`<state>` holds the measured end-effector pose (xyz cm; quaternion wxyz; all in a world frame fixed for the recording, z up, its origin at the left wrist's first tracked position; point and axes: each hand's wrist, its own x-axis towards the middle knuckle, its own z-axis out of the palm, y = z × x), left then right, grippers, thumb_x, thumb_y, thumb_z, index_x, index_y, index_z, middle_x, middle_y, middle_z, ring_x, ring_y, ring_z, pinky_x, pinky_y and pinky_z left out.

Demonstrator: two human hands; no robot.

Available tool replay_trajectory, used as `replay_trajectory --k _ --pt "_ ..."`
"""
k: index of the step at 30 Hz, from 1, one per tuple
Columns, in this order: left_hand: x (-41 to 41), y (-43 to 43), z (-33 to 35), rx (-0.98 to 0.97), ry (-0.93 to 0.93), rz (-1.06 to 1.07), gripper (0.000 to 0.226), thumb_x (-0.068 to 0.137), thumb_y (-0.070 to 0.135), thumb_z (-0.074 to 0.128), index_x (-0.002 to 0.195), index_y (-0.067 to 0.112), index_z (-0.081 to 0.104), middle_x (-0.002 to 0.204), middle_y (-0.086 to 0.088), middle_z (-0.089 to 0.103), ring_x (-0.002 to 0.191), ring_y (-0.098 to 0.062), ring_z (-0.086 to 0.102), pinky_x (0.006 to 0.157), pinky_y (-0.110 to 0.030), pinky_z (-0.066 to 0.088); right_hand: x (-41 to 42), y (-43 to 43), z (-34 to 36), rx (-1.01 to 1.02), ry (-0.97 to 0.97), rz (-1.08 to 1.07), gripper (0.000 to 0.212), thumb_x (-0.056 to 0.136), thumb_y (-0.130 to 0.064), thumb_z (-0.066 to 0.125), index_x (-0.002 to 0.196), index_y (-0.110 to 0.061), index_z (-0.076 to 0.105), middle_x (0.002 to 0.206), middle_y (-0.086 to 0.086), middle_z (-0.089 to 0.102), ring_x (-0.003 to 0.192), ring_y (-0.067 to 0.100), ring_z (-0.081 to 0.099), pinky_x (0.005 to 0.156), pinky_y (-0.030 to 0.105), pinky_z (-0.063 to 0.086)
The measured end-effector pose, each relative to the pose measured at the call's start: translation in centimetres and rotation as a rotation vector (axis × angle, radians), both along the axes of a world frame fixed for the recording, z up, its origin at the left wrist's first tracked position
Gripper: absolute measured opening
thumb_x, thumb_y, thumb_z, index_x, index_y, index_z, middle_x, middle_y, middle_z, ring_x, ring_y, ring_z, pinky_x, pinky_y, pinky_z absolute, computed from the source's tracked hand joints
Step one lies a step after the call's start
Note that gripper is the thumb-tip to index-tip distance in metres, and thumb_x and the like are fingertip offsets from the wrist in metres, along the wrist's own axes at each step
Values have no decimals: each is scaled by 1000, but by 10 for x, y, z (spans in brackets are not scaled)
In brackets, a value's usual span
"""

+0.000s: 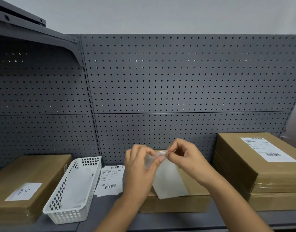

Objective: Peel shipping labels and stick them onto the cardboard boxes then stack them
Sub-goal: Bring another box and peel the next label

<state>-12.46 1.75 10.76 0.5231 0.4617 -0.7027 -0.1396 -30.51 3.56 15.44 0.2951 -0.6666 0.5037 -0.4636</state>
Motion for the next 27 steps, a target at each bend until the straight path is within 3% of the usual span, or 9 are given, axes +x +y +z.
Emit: replay_trajectory --k 4,7,12,15,19,22,27 --pt "-7 4 -2 3 37 -59 20 99 53 59 94 34 64 99 17 59 103 -9 53 85 -26 43 3 2 1 -37 -101 45 13 92 -13 72 82 -9 63 93 10 71 72 16 54 66 35 45" --pt "-12 10 5 154 211 -207 24 98 51 55 99 30 69 100 11 64 97 -10 61 80 -22 46 5 4 0 -41 -141 61 14 90 -11 75 85 -4 65 93 9 73 79 18 61 72 32 51" --pt "-18 10 11 358 436 -313 27 96 44 61 98 20 73 94 7 76 90 -7 67 86 -22 52 7 5 -6 0 -352 55 14 86 -1 78 79 -5 67 96 18 72 79 18 61 65 27 50" --pt "-20 11 14 459 534 -339 21 99 34 66 99 14 74 99 -2 78 92 -11 70 91 -35 56 7 7 -12 39 -400 44 13 86 -6 79 80 -9 68 96 18 72 85 19 63 72 32 50" --pt "-22 12 15 459 536 -335 16 100 23 67 99 8 74 93 3 79 88 -4 71 92 -34 56 10 8 -18 131 -520 40 13 81 -17 79 78 -13 67 94 14 73 94 26 66 83 43 46" --pt "-22 12 14 468 540 -321 17 100 22 66 101 7 75 92 4 80 87 -2 73 93 -31 58 13 6 -24 161 -592 40 12 86 -9 75 84 -7 63 103 24 74 104 40 69 88 47 48" --pt "-21 7 8 476 491 -301 19 98 27 68 99 10 76 96 -1 79 98 -19 72 101 -43 56 17 4 -26 204 -697 6 16 90 0 65 79 -7 57 73 6 67 70 16 65 69 28 50"
